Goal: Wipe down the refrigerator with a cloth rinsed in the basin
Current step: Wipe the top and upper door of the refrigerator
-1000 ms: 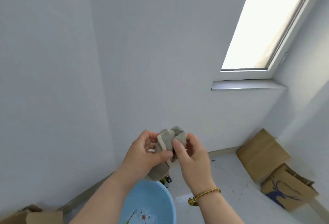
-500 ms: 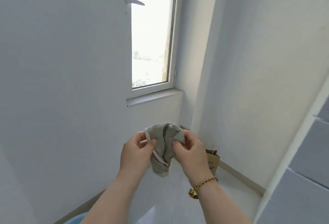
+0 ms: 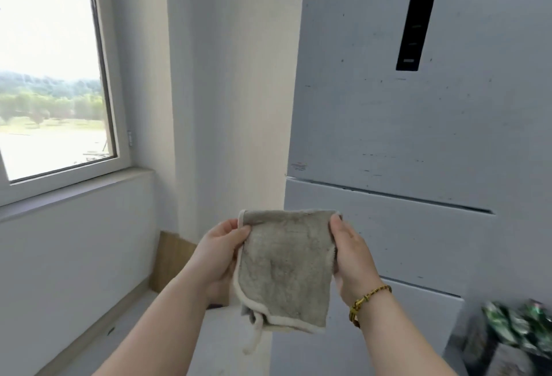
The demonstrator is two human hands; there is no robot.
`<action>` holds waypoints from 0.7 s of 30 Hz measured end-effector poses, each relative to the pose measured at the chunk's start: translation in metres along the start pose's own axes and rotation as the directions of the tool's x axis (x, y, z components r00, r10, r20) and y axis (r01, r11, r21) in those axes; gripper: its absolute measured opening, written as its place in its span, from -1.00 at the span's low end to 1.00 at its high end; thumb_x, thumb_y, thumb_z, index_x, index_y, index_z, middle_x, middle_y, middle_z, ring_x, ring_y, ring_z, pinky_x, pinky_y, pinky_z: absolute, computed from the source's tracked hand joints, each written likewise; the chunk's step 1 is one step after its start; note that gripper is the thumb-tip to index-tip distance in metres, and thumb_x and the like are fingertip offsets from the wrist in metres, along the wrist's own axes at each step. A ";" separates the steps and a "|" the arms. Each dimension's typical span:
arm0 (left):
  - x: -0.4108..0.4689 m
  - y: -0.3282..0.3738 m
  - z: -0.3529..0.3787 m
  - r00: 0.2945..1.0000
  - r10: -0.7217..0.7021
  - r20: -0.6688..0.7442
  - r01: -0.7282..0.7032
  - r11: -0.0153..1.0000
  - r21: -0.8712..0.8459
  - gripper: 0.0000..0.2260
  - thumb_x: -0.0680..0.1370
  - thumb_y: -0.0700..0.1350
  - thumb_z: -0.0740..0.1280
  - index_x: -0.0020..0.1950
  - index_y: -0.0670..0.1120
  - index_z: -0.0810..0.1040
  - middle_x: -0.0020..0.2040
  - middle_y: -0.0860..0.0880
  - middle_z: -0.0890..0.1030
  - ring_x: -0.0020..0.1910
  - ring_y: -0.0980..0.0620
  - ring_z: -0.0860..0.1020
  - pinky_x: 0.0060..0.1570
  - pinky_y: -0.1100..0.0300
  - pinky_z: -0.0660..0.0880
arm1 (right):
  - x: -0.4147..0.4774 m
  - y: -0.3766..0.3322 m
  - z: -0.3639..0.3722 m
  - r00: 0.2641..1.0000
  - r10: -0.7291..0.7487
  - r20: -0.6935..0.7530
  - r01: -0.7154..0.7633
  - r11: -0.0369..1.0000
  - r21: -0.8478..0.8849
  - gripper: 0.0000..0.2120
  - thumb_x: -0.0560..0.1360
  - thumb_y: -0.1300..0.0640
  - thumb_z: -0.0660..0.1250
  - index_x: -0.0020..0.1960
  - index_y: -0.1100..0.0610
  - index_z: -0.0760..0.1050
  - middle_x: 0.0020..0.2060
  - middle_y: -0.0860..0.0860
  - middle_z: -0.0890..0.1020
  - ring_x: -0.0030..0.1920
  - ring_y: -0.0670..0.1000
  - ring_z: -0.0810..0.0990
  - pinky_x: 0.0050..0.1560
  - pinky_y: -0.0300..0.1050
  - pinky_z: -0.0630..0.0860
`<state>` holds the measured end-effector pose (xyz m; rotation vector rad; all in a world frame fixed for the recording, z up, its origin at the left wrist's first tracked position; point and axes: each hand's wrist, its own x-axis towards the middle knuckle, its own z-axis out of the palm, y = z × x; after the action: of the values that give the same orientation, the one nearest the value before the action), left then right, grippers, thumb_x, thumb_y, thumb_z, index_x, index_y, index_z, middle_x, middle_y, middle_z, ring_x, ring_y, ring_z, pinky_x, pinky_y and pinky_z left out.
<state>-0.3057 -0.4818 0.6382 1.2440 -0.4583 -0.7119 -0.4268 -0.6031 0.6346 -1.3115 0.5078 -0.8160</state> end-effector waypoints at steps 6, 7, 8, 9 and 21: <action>0.019 -0.028 0.085 0.988 0.139 -0.071 -0.124 0.975 0.185 -0.90 0.53 -0.21 0.27 0.02 -0.14 0.52 -0.23 -0.06 0.59 -0.25 -0.02 0.55 -0.28 0.11 0.51 | 0.006 -0.010 -0.060 0.975 -0.158 -0.159 0.106 0.950 -0.294 -0.93 0.51 0.16 0.28 -0.15 0.06 0.46 -0.16 0.05 0.60 -0.15 0.00 0.56 -0.21 -0.22 0.50; 0.020 -0.030 0.094 0.988 0.152 -0.039 -0.143 0.975 0.169 -0.90 0.52 -0.23 0.27 0.01 -0.14 0.52 -0.26 -0.04 0.61 -0.28 0.01 0.56 -0.33 0.16 0.49 | 0.006 -0.011 -0.063 0.971 -0.197 -0.133 0.143 0.931 -0.335 -0.89 0.49 0.20 0.30 -0.14 0.00 0.46 -0.16 0.00 0.60 -0.15 -0.04 0.56 -0.22 -0.28 0.50; 0.024 -0.033 0.103 0.988 0.155 0.009 -0.155 0.978 0.137 -0.91 0.52 -0.25 0.28 -0.02 -0.14 0.54 -0.29 -0.02 0.63 -0.31 0.04 0.58 -0.35 0.20 0.51 | 0.007 -0.013 -0.067 0.968 -0.227 -0.105 0.174 0.913 -0.368 -0.83 0.48 0.22 0.31 -0.15 -0.05 0.44 -0.18 -0.05 0.58 -0.16 -0.09 0.55 -0.23 -0.36 0.49; 0.027 -0.034 0.111 0.986 0.153 0.062 -0.159 0.982 0.105 -0.90 0.51 -0.27 0.29 -0.04 -0.13 0.56 -0.31 0.00 0.66 -0.31 0.06 0.61 -0.33 0.23 0.54 | 0.009 -0.013 -0.071 0.964 -0.253 -0.087 0.201 0.898 -0.392 -0.77 0.48 0.25 0.31 -0.16 -0.09 0.42 -0.20 -0.08 0.57 -0.17 -0.15 0.53 -0.25 -0.42 0.49; 0.133 -0.009 0.189 0.936 0.288 0.200 -0.273 0.957 -0.104 -0.92 0.48 -0.26 0.32 -0.05 -0.14 0.54 -0.16 -0.09 0.63 -0.20 0.01 0.61 -0.20 0.19 0.53 | 0.109 -0.023 -0.099 0.789 -0.587 0.181 0.505 0.451 -0.736 -0.62 0.37 0.01 0.15 0.13 -0.33 0.31 0.13 -0.38 0.36 0.29 -0.16 0.30 0.37 -0.01 0.31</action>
<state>-0.3404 -0.7077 0.6728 1.0092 -0.7641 -0.6133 -0.4362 -0.7512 0.6484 -2.3236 0.5261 -1.2931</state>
